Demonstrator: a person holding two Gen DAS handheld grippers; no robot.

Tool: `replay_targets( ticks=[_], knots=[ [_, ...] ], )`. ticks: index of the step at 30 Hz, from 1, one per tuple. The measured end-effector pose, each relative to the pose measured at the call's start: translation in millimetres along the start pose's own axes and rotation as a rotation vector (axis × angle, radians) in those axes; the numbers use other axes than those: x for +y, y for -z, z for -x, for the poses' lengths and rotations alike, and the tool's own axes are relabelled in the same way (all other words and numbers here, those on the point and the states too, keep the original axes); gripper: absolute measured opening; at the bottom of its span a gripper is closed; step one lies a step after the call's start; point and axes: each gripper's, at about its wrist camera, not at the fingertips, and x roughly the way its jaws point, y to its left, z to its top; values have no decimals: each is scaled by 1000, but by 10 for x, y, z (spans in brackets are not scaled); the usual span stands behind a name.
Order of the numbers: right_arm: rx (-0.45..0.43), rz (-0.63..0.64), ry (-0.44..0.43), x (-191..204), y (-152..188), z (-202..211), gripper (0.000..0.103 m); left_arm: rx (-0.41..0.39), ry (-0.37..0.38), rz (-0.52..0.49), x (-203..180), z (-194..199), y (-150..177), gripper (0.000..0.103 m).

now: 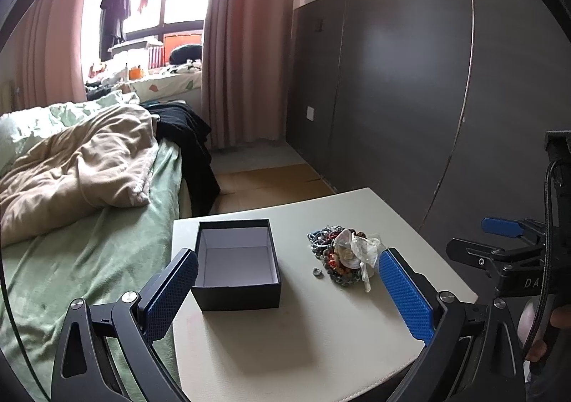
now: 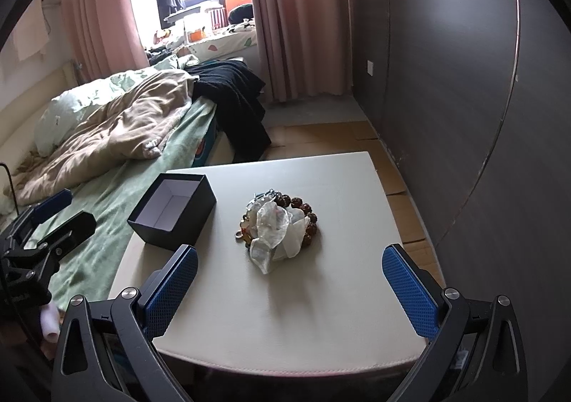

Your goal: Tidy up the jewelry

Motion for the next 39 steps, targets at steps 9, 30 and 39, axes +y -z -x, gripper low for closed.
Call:
replay_targets(
  ticks=[9, 30, 39],
  knots=[
    [-12, 18, 20, 40, -6, 39, 103, -11, 9, -5, -20, 26, 15, 101],
    [-5, -211, -30, -367, -46, -61, 103, 11, 93, 68, 56, -154, -50, 101],
    [26, -349, -86, -567, -69, -245, 98, 60, 127, 86, -87, -457, -67, 91]
  ],
)
